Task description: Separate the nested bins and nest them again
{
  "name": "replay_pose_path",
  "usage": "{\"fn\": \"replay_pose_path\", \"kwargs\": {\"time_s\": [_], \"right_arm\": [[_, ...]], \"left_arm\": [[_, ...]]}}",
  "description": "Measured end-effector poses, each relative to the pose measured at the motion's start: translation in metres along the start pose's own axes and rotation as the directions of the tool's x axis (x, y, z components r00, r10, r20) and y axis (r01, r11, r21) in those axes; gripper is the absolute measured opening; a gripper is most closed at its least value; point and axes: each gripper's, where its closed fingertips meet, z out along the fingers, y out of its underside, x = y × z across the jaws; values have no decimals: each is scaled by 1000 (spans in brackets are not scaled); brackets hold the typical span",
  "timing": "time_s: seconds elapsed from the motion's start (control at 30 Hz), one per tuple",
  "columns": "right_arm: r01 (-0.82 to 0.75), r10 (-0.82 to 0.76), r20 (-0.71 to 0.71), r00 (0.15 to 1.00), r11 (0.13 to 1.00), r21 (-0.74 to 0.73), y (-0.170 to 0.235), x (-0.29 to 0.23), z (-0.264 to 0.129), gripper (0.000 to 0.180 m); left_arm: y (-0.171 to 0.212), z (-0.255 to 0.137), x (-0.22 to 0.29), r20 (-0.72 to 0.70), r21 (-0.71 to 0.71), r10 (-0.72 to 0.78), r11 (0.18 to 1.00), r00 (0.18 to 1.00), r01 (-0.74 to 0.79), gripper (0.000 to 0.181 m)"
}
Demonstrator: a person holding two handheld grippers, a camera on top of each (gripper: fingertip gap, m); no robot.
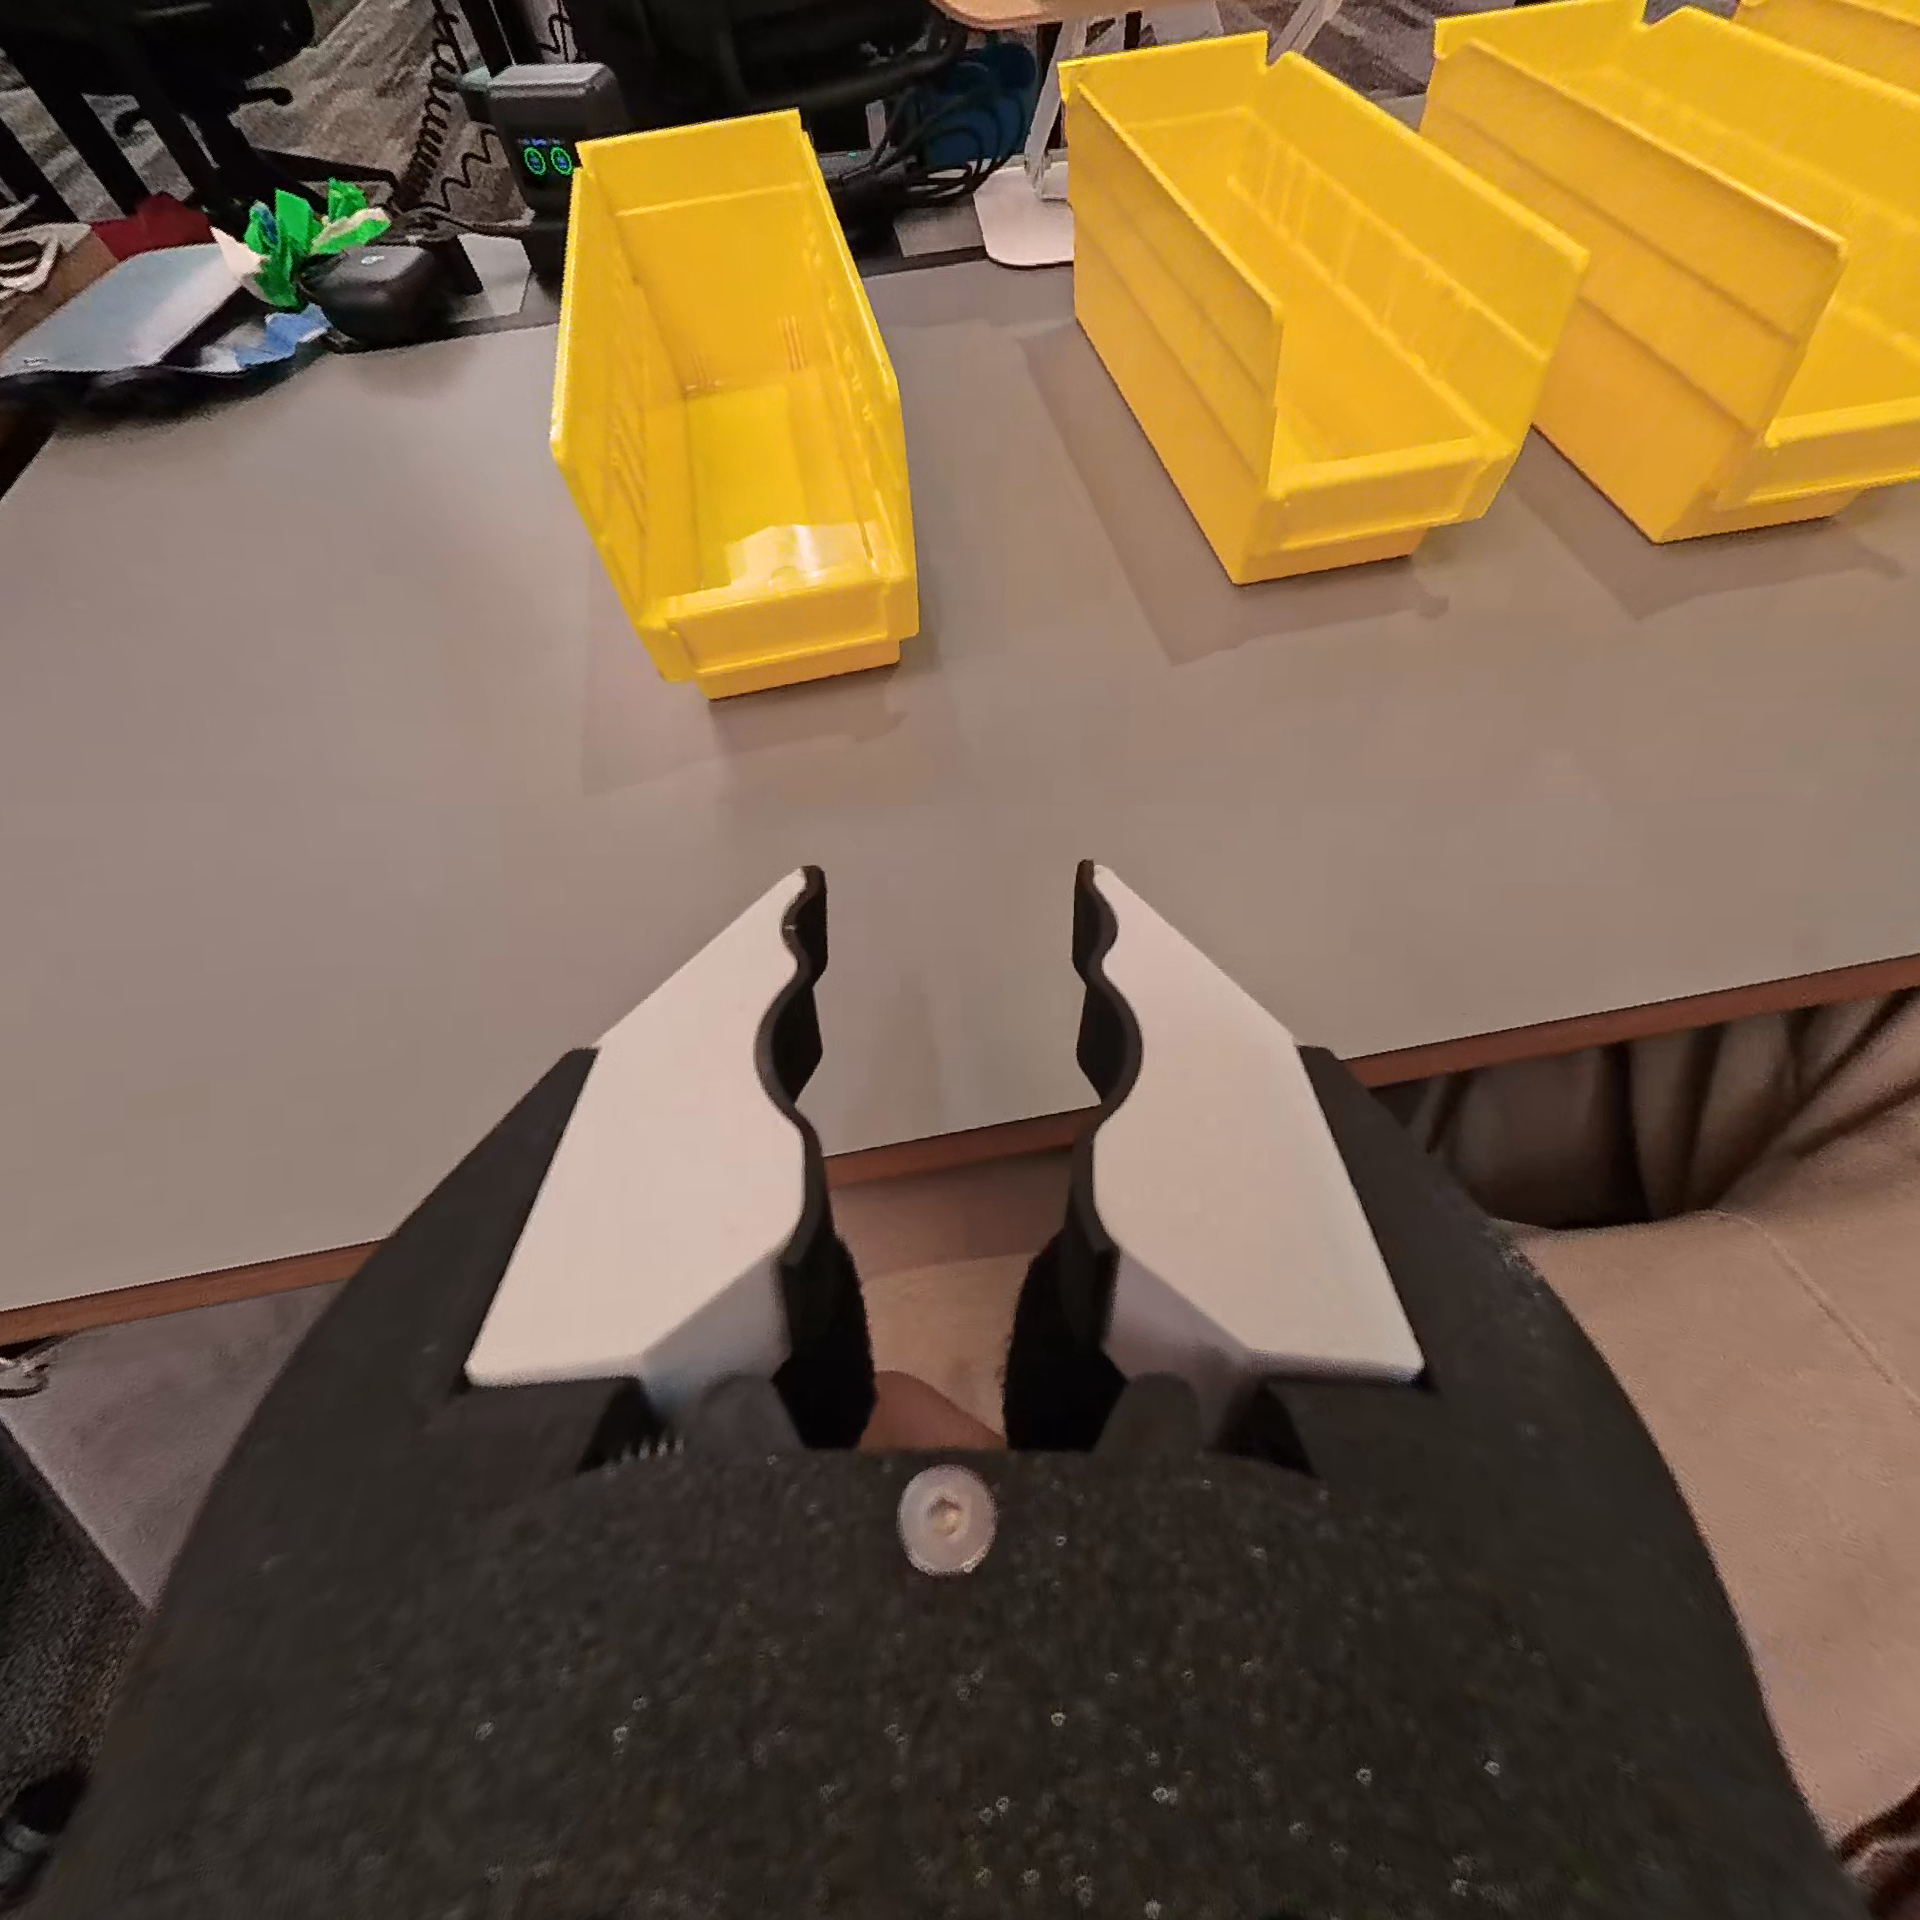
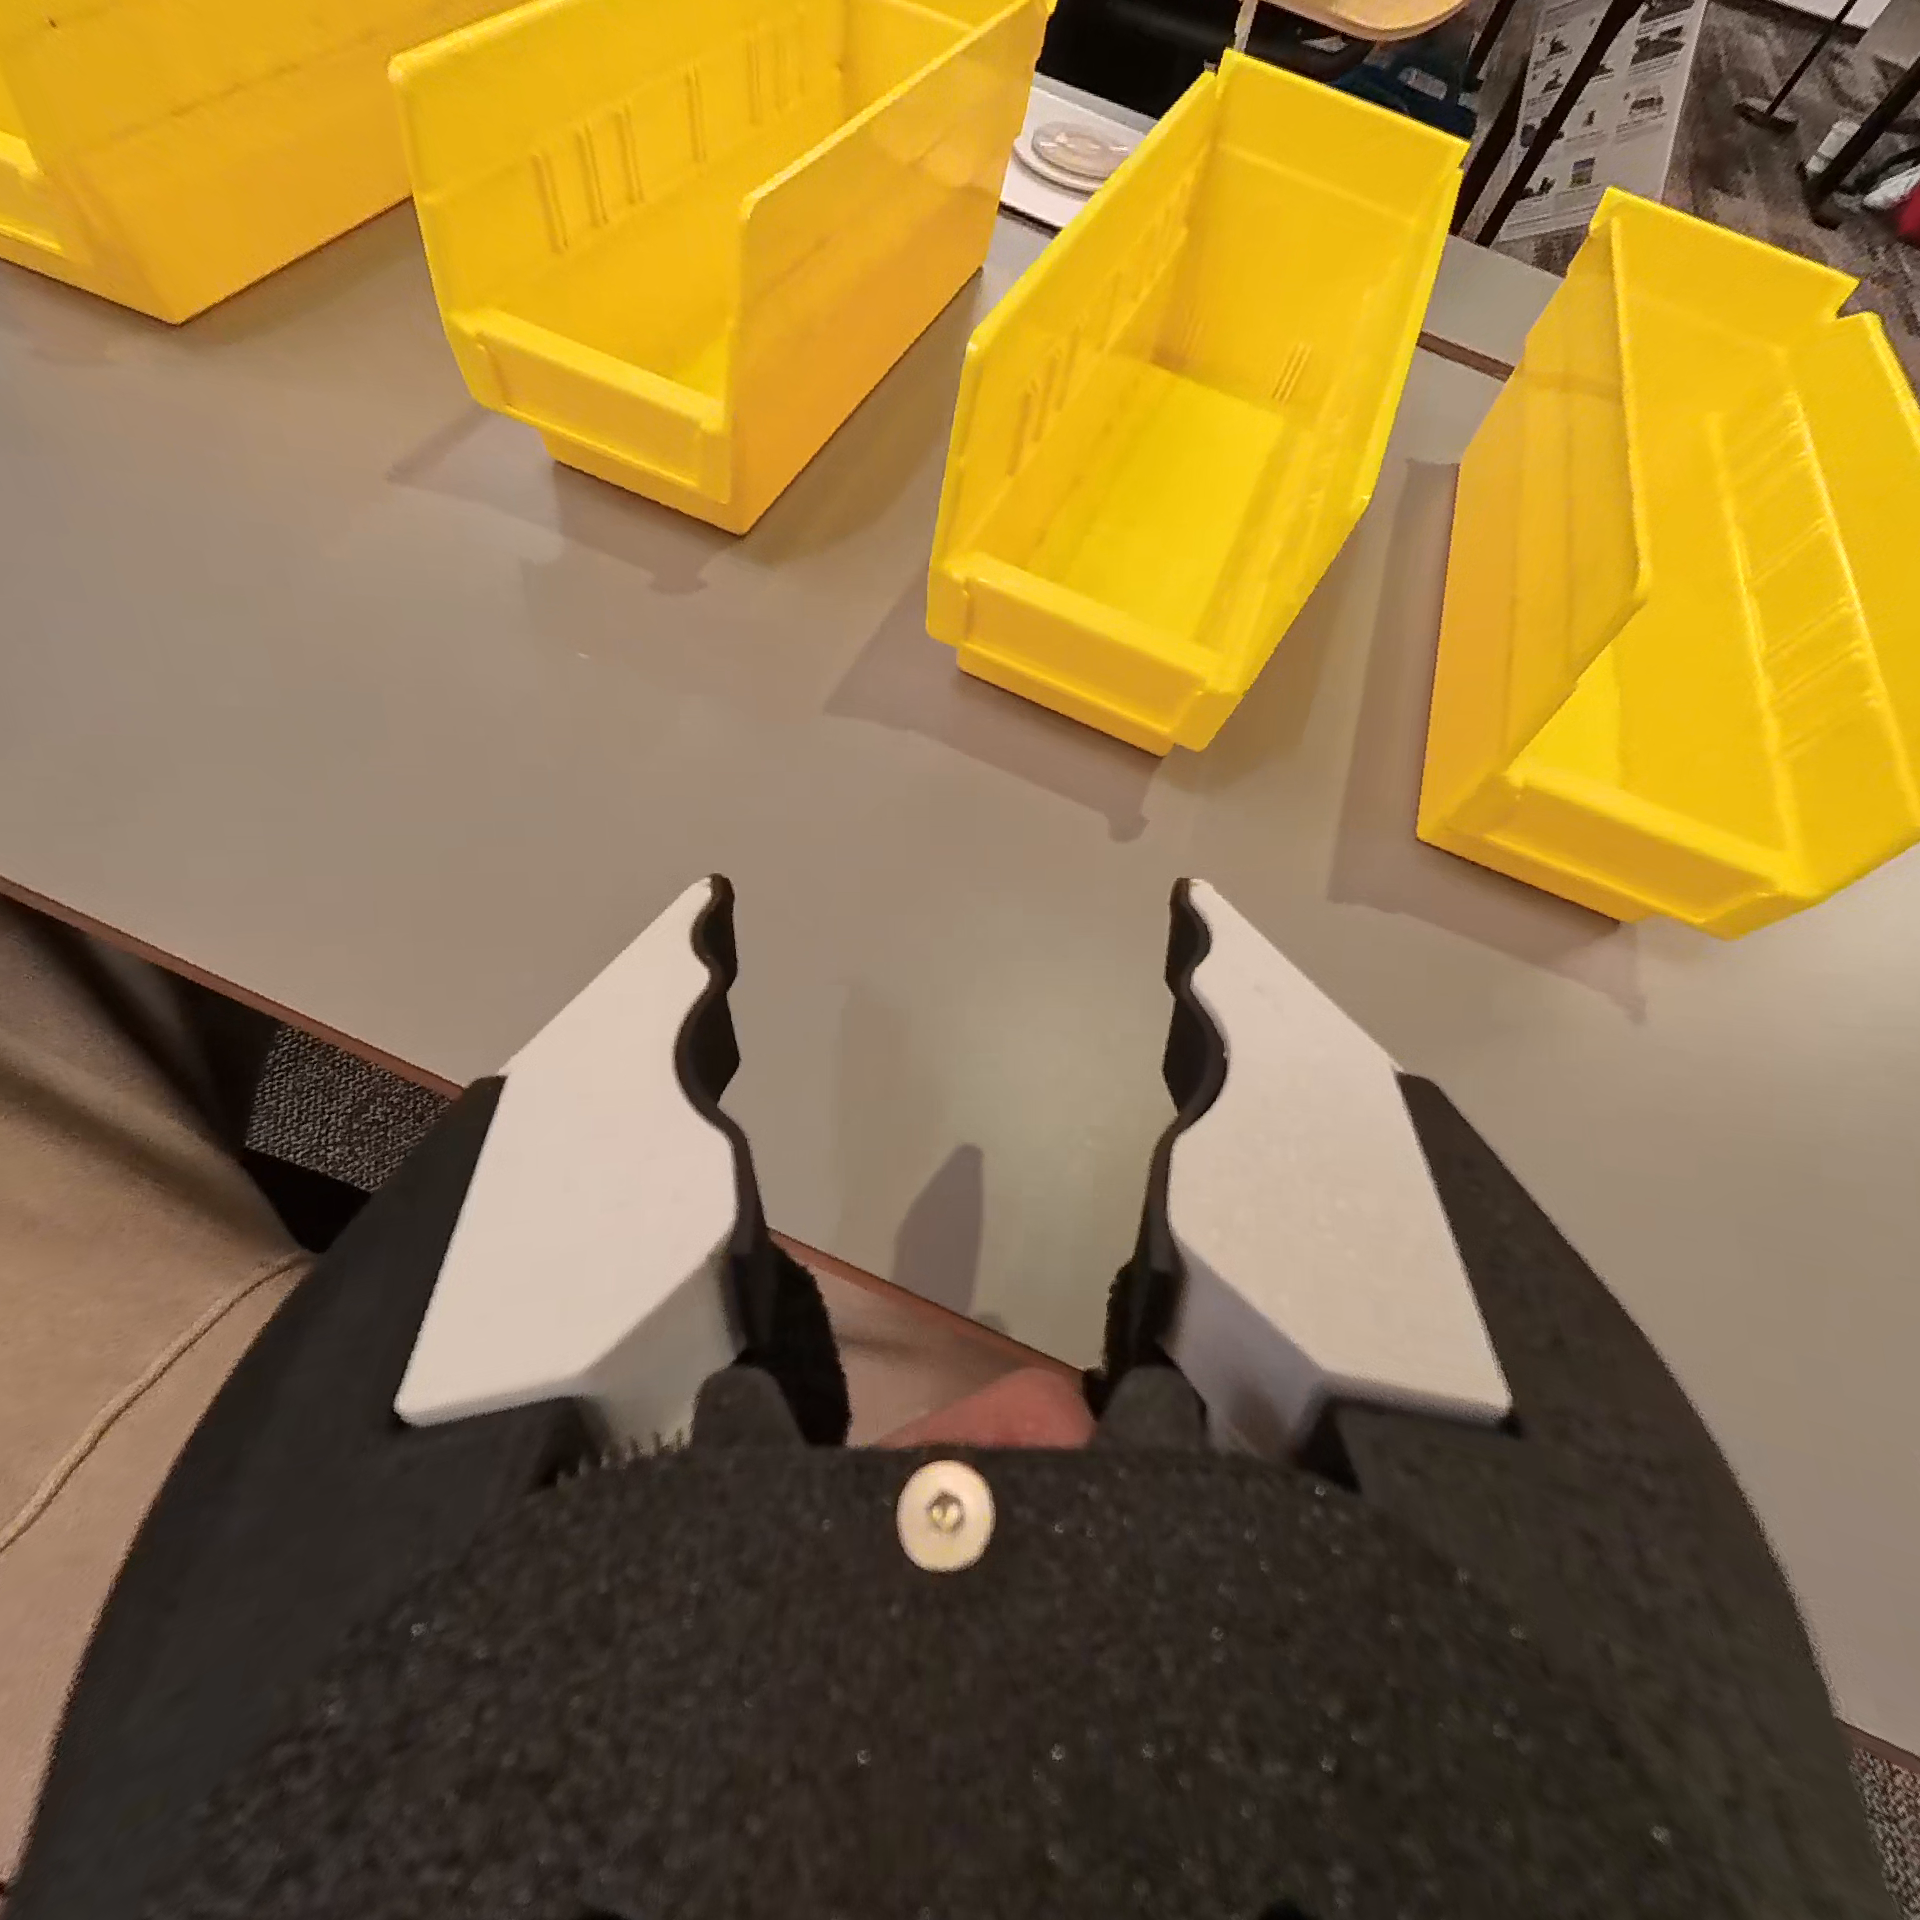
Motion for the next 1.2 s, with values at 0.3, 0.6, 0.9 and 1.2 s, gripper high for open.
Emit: {"fn": "replay_pose_path", "kwargs": {"time_s": [0.3,0.6,0.9,1.2], "right_arm": [[26,-26,7,1000,1000,-7,1,-5,1,83],[24,-24,13,1000,1000,-14,3,-5,2,83],[22,-22,-1,1000,1000,-5,3,-3,2,83],[1,0,-24,1000,1000,30,-3,0,1,82]], "left_arm": [[2,1,0,2,-9,8,1000,1000,-8,44],[3,1,0,2,-12,7,1000,1000,-7,44],[5,2,2,-8,-25,13,1000,1000,-13,43],[10,4,3,-5,-49,33,998,999,-33,43]]}}
